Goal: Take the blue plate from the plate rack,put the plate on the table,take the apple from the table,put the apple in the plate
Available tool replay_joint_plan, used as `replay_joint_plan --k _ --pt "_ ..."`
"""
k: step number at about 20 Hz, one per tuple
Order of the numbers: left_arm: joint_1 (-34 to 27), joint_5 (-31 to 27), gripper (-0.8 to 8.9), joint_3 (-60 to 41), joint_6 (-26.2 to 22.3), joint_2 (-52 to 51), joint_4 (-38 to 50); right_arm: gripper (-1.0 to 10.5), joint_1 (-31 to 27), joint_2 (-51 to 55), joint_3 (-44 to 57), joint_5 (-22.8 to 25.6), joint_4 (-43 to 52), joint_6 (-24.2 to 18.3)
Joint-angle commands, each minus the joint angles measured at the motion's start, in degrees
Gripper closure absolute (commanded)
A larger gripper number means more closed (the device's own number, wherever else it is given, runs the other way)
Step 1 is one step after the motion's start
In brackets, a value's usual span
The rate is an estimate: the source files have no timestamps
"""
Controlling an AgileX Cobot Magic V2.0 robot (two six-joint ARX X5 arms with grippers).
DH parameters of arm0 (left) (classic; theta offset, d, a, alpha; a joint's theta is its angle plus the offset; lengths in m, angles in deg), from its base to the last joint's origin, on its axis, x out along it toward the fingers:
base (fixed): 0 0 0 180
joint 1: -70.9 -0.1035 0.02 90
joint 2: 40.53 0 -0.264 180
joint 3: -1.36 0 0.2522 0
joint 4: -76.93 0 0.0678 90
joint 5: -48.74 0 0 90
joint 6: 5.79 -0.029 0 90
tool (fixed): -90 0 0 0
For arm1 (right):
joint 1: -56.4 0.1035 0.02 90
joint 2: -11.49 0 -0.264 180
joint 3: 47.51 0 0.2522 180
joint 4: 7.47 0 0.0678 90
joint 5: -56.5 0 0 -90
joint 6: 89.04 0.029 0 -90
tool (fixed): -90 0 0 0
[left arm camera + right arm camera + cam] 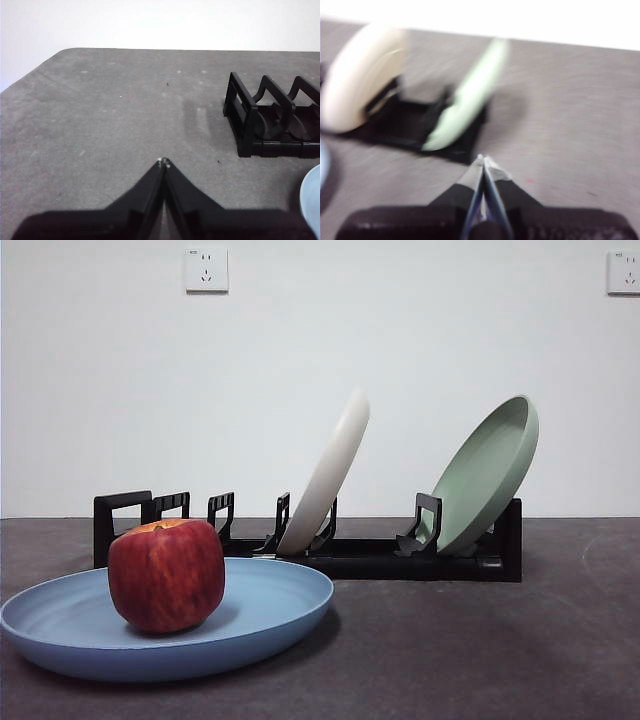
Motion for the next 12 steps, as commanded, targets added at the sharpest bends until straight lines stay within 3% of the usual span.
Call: replay_joint_plan --k 1,7,12 --pt "-0.13 0.13 8.16 -0.74 -0.28 -0.15 0.22 9.5 -2.62 5.40 6.19 -0.07 1.05 2.80" --pt "-0.13 0.13 8.16 -0.74 -0.28 -0.15 0.22 9.5 -6.10 18.71 19.34 -0.02 4.22 4.70" --pt "-0.13 0.15 8.16 -0.74 -0.28 -0.15 0.24 9.5 -6.88 22.62 22.27 -0.07 5.40 4.68"
